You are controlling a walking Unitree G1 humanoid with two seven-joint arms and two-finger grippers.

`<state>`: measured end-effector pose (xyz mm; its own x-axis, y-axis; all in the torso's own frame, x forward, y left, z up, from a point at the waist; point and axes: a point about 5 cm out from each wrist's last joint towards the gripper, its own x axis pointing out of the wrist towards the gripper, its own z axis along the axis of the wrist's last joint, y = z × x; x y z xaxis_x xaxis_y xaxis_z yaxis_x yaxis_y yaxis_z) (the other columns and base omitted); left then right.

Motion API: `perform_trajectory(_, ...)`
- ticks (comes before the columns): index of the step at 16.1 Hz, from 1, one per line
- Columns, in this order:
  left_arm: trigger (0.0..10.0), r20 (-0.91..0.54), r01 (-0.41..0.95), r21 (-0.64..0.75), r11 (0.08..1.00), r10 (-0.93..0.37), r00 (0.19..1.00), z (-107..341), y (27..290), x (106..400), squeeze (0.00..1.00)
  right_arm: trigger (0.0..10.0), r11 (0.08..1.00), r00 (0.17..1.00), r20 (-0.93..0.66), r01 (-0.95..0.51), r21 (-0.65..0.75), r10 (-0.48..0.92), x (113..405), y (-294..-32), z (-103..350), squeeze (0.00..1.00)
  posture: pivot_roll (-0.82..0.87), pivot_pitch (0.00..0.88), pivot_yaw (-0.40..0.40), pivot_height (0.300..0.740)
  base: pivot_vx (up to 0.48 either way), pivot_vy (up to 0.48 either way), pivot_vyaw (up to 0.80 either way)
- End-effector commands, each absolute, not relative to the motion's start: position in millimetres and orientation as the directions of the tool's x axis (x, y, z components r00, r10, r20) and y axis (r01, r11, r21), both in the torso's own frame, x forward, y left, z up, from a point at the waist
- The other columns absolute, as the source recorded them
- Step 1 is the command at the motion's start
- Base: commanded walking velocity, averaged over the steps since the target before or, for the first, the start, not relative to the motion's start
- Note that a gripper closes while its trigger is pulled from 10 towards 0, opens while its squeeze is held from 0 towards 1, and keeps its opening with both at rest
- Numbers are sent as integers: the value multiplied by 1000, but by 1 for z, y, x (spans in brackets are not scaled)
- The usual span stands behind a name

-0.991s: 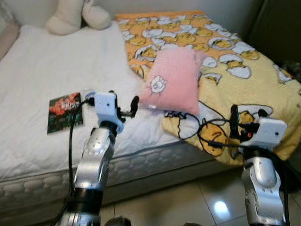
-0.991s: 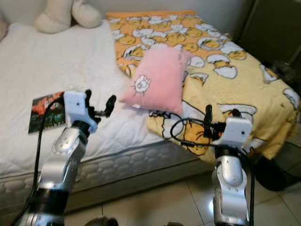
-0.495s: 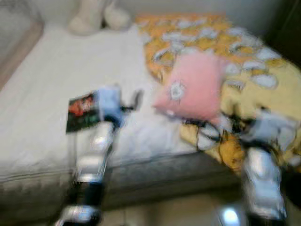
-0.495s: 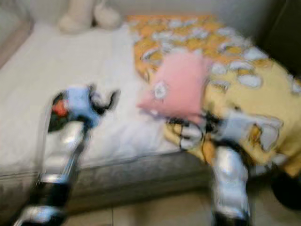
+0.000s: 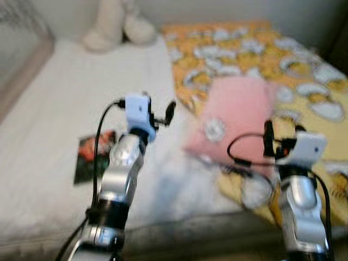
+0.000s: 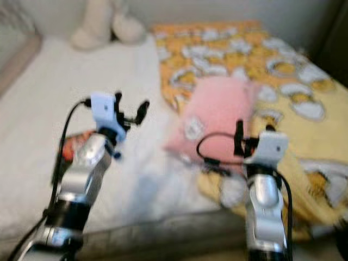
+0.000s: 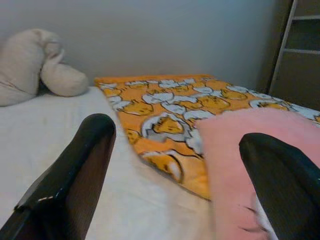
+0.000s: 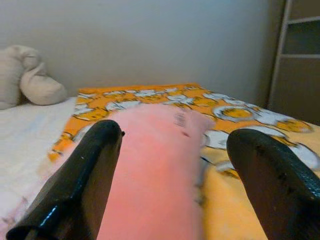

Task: Clean up the room

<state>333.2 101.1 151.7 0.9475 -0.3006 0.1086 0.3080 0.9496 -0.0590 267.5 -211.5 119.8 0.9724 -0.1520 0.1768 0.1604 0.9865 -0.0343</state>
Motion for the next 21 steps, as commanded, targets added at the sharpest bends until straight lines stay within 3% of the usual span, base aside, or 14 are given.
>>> perform_trajectory(1,10000,92,318,-38,947,-314,945,150,101,335,0,10000,989,975,175,146,-22,-140,268,-205,120,0,-175,0,54,740,465,0,0)
perform_trajectory(8,10000,48,367,53,929,-369,928,146,87,339,0,10000,988,976,166,151,-26,-144,263,-206,118,0,-195,0,67,740,57,-360,0)
perform_trajectory(16,10000,61,323,-41,946,-320,945,146,95,344,0,10000,990,978,159,137,-29,-131,262,-203,117,0,-197,0,69,740,219,-284,0)
perform_trajectory(21,10000,-8,258,-178,950,-264,965,136,100,354,0,10000,990,977,167,139,-40,-130,267,-211,125,0,-214,0,61,740,245,-292,0)
